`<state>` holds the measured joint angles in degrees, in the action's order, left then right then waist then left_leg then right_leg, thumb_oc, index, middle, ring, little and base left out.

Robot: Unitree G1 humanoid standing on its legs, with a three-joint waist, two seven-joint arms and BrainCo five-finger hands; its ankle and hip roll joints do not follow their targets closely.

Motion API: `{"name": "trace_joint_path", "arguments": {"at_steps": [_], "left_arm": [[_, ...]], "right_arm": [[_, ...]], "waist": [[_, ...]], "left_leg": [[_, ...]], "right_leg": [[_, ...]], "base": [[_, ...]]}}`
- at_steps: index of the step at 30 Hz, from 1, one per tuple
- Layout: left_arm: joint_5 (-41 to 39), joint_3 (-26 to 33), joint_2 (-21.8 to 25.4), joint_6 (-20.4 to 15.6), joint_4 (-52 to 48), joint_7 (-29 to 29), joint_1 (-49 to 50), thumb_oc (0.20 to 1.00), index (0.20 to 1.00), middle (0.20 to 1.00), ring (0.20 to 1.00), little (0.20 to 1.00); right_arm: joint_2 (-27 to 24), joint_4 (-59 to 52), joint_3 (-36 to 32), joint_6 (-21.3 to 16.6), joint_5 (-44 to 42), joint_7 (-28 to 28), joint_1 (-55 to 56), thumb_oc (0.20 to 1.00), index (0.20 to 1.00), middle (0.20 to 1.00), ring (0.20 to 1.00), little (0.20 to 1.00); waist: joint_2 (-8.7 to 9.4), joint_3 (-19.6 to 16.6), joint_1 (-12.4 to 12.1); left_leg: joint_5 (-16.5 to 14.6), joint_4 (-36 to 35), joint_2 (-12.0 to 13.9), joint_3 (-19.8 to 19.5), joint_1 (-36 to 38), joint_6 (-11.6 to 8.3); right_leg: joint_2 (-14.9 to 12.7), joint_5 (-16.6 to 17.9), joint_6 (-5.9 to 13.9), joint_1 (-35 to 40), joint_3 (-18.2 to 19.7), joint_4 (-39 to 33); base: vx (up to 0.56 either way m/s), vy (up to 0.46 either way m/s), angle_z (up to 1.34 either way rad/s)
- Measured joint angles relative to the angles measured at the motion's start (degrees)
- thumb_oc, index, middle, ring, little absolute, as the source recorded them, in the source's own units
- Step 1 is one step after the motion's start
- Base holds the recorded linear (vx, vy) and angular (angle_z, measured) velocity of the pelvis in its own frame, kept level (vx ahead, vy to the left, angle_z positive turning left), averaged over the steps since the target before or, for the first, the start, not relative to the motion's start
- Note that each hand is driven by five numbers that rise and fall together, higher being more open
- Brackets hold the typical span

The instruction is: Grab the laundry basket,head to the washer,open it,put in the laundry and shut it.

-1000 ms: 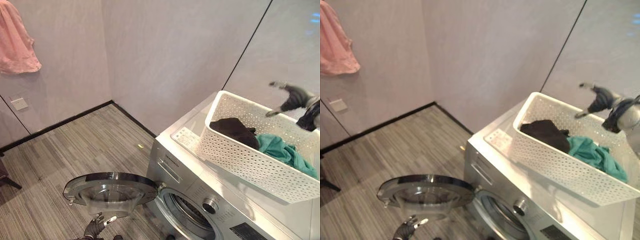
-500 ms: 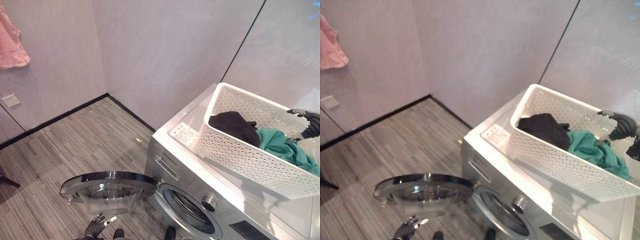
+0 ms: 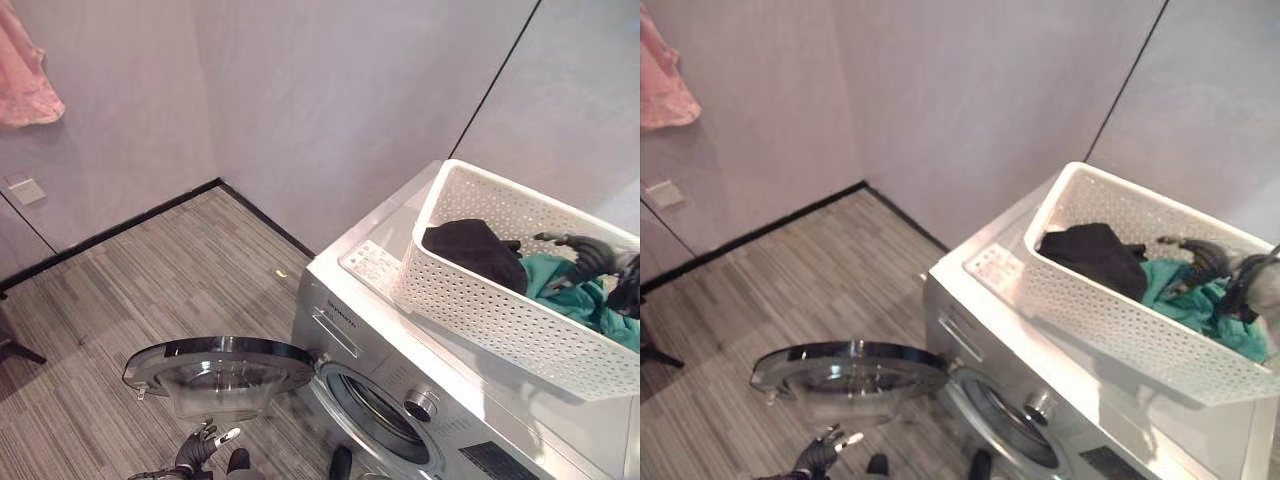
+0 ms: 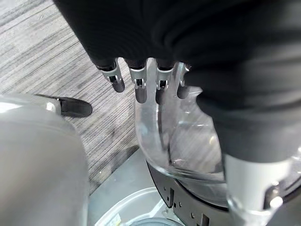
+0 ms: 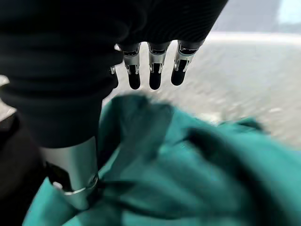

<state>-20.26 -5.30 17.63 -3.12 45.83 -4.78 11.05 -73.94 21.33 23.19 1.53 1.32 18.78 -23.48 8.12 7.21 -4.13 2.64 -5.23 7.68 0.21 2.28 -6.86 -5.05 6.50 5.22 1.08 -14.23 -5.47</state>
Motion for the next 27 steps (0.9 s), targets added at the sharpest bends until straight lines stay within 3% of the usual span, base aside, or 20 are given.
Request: {"name": "trace_joint_path", "arguments": {"at_steps": [9,15,16,18,20,21,22,23,27], "left_arm": [[-0.1,-0.3,2.4,0.0,-4.3,0.0,0.0,1.0,1.0,1.0,1.0,1.0],[-0.1,-0.8,4.6,0.0,-4.5,0.0,-0.4,1.0,1.0,1.0,1.0,1.0],[-0.2,-0.7,4.7,0.0,-4.5,0.0,-0.6,1.0,1.0,1.0,1.0,1.0],[-0.1,-2.2,4.7,0.0,-4.7,-0.1,-1.3,1.0,1.0,1.0,1.0,1.0],[-0.1,-2.4,4.5,0.0,-5.0,-0.2,-1.6,1.0,1.0,1.0,1.0,1.0],[-0.1,-2.3,4.6,0.0,-5.2,-0.3,-1.6,1.0,1.0,1.0,1.0,1.0],[-0.1,-2.2,4.8,0.0,-5.6,-0.3,-1.6,1.0,1.0,1.0,1.0,1.0],[-0.2,-2.2,4.9,0.0,-6.0,-0.3,-2.0,1.0,1.0,1.0,1.0,1.0],[-1.9,-2.2,4.8,-0.1,-6.7,-0.3,-2.2,1.0,1.0,1.0,1.0,1.0]], "right_arm": [[0.9,3.9,5.1,-0.1,6.4,3.1,0.9,1.0,1.0,1.0,1.0,1.0],[0.6,7.1,4.8,-0.7,10.2,4.3,1.2,1.0,1.0,1.0,1.0,1.0],[0.4,7.1,4.8,-0.7,10.4,4.7,1.2,0.95,0.95,0.95,0.95,0.95],[0.7,8.5,4.8,-0.7,11.4,5.4,2.0,0.947,0.947,0.947,0.947,0.947],[1.3,9.7,4.7,-0.9,12.9,5.3,1.6,0.815,0.815,0.815,0.815,0.815],[1.3,9.8,4.4,-1.0,13.4,5.3,1.7,0.711,0.711,0.711,0.711,0.711],[1.2,9.5,4.0,-1.0,14.3,5.4,2.0,0.495,0.495,0.495,0.495,0.495],[1.2,9.4,3.2,-1.0,15.0,5.4,2.6,0.2,0.2,0.2,0.2,0.2],[1.6,9.2,-1.7,-0.9,15.1,5.4,6.4,0.2,0.2,0.2,0.2,0.2]], "waist": [[2.01,1.9,-3.1],[1.99,3.0,-4.3],[1.92,3.1,-4.3],[1.61,3.3,-4.7],[1.63,3.3,-4.8],[1.63,3.3,-4.7],[1.66,3.3,-4.8],[1.64,3.3,-4.7],[1.61,3.3,-4.7]], "left_leg": [[1.2,0.3,0.1,-4.6,-3.6,-0.53],[1.2,0.7,-0.1,-6.4,-5.3,-0.55],[1.2,0.9,-0.2,-6.7,-5.5,-0.56],[1.3,1.1,-0.2,-7.5,-6.3,-0.7],[1.4,1.0,-0.2,-7.5,-6.4,-0.82],[1.4,1.0,-0.2,-7.4,-6.4,-0.84],[1.4,1.0,-0.2,-7.4,-6.4,-0.86],[1.4,1.1,-0.2,-7.4,-6.4,-0.87],[1.4,1.0,-0.2,-7.2,-6.4,-0.86]], "right_leg": [[0.1,-0.1,-0.07,-1.1,-4.2,0.4],[-0.1,-0.8,0.31,-1.4,-5.9,0.0],[-0.1,-0.8,0.28,-1.6,-6.2,0.0],[-0.1,-0.8,0.28,-1.8,-6.9,0.0],[-0.1,-0.8,0.25,-2.1,-6.9,0.0],[-0.1,-0.8,0.25,-2.0,-6.9,0.0],[-0.1,-0.8,0.25,-2.0,-6.9,0.0],[0.0,-0.8,0.25,-2.1,-6.8,0.0],[0.0,-0.8,0.25,-2.4,-6.7,0.0]], "base": [[-0.01,-0.032,0.25],[-0.01,-0.015,0.15],[0.0,-0.022,0.18],[-0.01,-0.02,0.15],[0.0,-0.005,0.03],[0.0,0.0,0.0],[0.0,0.0,0.0],[0.0,0.0,0.0],[0.0,0.002,-0.01]]}}
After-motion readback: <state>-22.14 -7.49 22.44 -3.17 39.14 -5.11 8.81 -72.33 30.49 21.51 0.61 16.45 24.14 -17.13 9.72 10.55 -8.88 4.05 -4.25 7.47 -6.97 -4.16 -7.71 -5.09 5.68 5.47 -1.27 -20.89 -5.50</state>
